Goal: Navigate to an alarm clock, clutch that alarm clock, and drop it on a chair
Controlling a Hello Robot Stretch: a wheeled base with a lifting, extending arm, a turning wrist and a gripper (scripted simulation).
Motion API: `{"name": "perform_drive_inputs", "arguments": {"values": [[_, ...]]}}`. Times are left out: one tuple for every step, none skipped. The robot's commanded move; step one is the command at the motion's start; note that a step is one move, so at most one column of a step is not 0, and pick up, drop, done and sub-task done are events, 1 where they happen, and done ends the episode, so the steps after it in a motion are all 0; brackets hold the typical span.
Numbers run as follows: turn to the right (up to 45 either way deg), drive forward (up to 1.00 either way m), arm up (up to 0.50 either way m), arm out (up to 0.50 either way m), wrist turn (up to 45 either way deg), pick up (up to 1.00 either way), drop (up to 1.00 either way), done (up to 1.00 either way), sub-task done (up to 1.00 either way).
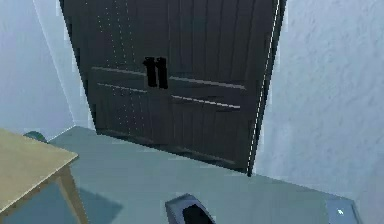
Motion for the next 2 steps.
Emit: {"name": "perform_drive_inputs", "arguments": {"values": [[-45.0,0.0,0.0,0.0,0.0,0.0,0.0,0.0,0.0],[-45.0,0.0,0.0,0.0,0.0,0.0,0.0,0.0,0.0]]}}
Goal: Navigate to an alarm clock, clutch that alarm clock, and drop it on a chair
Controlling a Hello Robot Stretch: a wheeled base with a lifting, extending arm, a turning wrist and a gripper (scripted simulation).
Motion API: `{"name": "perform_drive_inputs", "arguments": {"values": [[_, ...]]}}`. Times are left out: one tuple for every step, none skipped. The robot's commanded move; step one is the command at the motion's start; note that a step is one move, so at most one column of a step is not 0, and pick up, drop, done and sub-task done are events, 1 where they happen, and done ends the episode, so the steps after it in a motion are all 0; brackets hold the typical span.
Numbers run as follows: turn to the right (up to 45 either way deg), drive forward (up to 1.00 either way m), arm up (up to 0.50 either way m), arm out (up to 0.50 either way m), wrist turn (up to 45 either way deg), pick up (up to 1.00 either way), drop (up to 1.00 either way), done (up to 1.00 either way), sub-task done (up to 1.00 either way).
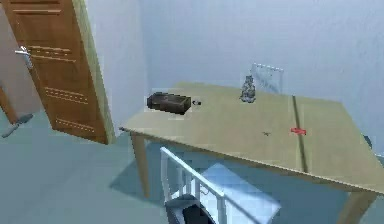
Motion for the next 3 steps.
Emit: {"name": "perform_drive_inputs", "arguments": {"values": [[-45.0,0.0,0.0,0.0,0.0,0.0,0.0,0.0,0.0],[-6.0,0.0,0.0,0.0,0.0,0.0,0.0,0.0,0.0],[0.0,0.0,0.0,0.48,0.0,0.0,0.0,0.0,0.0]]}}
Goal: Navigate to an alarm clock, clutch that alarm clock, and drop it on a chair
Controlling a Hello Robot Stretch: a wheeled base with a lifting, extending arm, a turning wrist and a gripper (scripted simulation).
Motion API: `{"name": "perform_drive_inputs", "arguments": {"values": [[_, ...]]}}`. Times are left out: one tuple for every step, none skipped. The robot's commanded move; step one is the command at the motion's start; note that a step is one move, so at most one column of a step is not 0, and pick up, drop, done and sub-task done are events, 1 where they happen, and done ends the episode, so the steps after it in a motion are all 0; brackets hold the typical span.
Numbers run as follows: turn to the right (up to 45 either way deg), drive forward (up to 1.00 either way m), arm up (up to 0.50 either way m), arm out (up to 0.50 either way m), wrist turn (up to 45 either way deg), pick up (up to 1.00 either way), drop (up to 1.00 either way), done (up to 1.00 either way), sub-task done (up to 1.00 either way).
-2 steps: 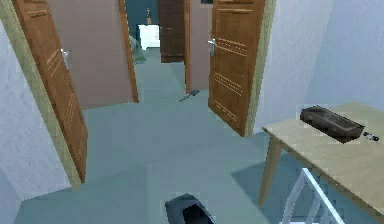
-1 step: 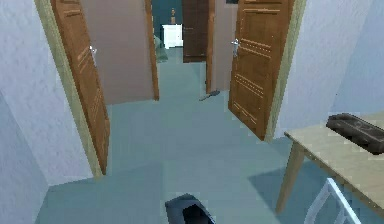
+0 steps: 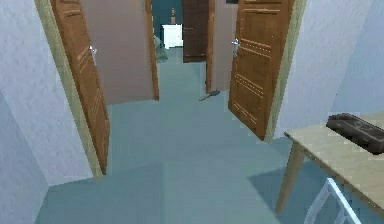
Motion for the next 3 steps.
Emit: {"name": "perform_drive_inputs", "arguments": {"values": [[0.0,0.0,0.0,0.0,39.0,0.0,0.0,0.0,0.0],[0.0,0.0,-0.32,0.0,0.0,0.0,0.0,0.0,0.0],[0.0,0.0,-0.32,0.0,0.0,0.0,0.0,0.0,0.0]]}}
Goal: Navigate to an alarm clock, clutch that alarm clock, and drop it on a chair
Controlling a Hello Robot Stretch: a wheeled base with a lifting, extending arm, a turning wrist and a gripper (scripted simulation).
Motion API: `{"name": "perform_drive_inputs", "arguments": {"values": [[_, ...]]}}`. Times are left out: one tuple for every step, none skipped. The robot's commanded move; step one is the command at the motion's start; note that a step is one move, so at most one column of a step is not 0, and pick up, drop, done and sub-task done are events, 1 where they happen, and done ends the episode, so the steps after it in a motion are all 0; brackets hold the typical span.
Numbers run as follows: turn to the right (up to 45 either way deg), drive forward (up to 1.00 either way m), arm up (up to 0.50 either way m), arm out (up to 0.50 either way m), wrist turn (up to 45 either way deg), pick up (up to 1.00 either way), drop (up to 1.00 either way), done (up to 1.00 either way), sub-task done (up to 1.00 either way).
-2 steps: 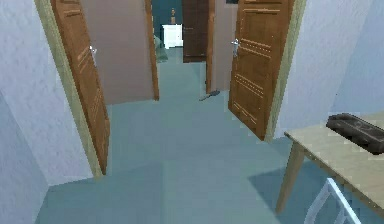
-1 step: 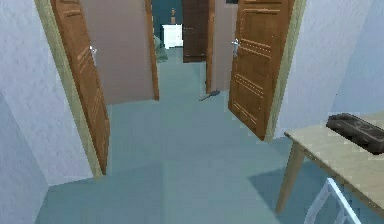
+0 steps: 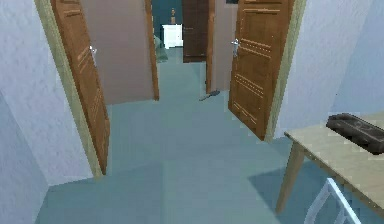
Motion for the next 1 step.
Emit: {"name": "perform_drive_inputs", "arguments": {"values": [[0.0,0.0,0.0,0.0,0.0,0.0,1.0,0.0,0.0]]}}
